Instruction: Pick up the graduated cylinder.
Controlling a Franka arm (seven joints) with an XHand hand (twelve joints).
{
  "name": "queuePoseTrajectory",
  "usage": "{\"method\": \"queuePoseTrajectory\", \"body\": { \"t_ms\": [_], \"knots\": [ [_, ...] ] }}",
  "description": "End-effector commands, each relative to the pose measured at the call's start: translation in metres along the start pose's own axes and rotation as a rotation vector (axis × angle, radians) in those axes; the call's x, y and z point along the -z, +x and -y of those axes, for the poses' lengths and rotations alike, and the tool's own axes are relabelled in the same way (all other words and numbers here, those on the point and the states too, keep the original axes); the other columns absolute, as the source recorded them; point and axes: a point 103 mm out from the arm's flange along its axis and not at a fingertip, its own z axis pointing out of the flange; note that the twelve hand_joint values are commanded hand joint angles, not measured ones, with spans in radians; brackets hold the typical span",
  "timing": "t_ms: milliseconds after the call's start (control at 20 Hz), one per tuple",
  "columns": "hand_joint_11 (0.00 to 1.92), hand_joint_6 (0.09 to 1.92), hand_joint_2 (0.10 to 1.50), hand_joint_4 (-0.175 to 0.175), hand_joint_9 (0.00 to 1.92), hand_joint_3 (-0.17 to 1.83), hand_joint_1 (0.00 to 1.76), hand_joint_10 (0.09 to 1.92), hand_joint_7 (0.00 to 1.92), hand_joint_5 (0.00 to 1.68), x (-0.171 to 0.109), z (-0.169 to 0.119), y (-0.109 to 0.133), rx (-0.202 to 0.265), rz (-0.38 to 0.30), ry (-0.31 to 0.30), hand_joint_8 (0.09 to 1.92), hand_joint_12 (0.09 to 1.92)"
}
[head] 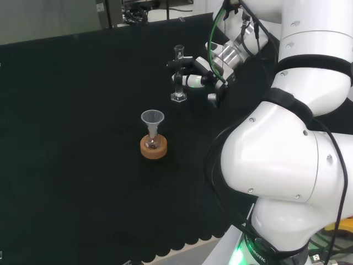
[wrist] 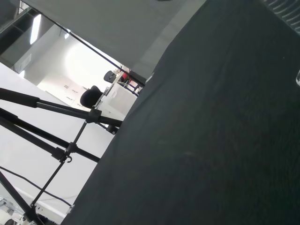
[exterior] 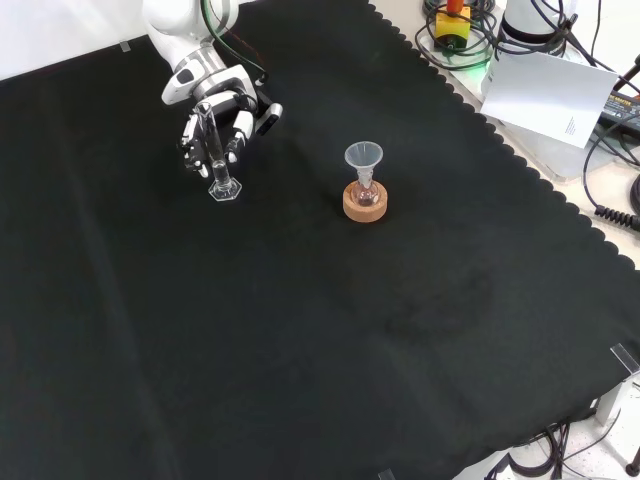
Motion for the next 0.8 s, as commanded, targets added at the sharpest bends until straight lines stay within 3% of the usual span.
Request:
{"method": "queuePoseTrajectory", "body": {
  "t_ms": [50,150,250,300,400,500,800],
  "knots": [
    [1.02,0.49,1.16,-0.014,1.14,-0.17,1.11,0.23,0.79,0.83,0.001,-0.001,0.003,-0.007,0.034,-0.020,0.55,0.93],
    [1.12,0.88,1.16,-0.067,1.22,-0.08,1.11,0.21,0.92,0.89,0.004,-0.001,0.005,-0.016,0.072,-0.022,0.55,0.88],
    [1.19,1.02,1.15,-0.106,1.29,-0.03,1.13,0.17,1.04,0.93,0.007,-0.002,0.009,-0.025,0.125,-0.010,0.50,0.82],
    [1.21,1.02,1.14,-0.127,1.32,-0.02,1.14,0.15,1.09,0.95,0.009,-0.003,0.012,-0.027,0.155,0.002,0.46,0.80],
    [1.24,1.00,1.11,-0.162,1.36,0.00,1.22,0.12,1.05,0.97,0.014,-0.004,0.018,-0.027,0.204,0.024,0.79,0.76],
    [1.25,1.00,1.11,-0.173,1.38,0.01,1.25,0.11,1.01,0.98,0.020,-0.004,0.022,-0.026,0.236,0.040,0.94,0.75],
    [1.25,1.00,1.11,-0.175,1.40,0.00,1.26,0.10,1.01,0.98,0.039,0.002,0.037,-0.025,0.331,0.106,0.99,0.75]
  ]
}}
